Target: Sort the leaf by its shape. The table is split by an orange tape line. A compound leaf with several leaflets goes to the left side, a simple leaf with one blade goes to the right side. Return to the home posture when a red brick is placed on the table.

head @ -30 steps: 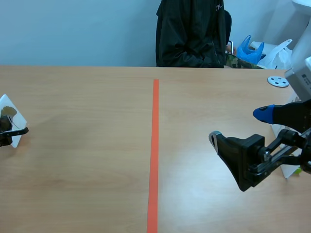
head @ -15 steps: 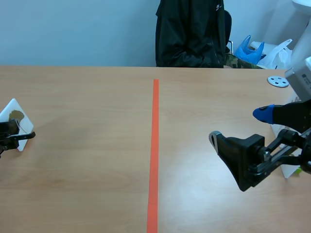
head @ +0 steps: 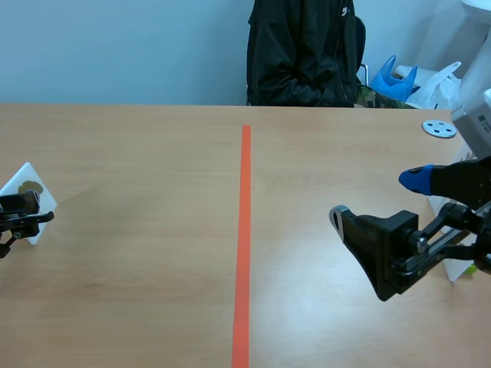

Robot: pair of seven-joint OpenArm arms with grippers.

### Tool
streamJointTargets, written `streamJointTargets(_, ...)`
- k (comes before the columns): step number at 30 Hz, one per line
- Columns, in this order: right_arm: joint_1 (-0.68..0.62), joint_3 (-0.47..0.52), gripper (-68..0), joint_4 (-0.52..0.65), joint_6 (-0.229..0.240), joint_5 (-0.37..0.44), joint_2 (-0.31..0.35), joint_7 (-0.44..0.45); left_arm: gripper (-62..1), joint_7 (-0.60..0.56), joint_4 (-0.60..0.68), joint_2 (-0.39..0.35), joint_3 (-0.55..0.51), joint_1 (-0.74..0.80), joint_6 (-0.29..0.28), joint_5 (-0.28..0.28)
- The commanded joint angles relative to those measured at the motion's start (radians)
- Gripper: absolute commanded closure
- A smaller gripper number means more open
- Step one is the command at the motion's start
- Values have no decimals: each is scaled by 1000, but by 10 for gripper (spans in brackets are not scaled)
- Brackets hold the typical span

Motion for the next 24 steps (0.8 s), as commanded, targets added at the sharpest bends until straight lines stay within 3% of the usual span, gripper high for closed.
streamJointTargets(1, 14, 15, -679, 0, 0, 12, 0, 14, -353, -17, 36, -41, -6, -9, 2, -7)
streamJointTargets(6, 14, 15, -679, 0, 0, 12, 0, 14, -543, -17, 89, -83, -14, -2, 1, -8)
streamJointTargets(8, 14, 15, -679, 0, 0, 11, 0, 14, -589, -16, 134, -101, -14, 14, 0, -8)
streamJointTargets(16, 14, 15, -679, 0, 0, 11, 0, 14, -603, 25, 423, -179, -26, 159, -6, -2)
streamJointTargets(19, 14, 16, -679, 0, 0, 11, 0, 15, -603, 63, 569, -200, -54, 246, -8, 42)
streamJointTargets(24, 14, 16, -679, 0, 0, 11, 0, 23, -602, 141, 837, -214, -103, 421, -77, 76)
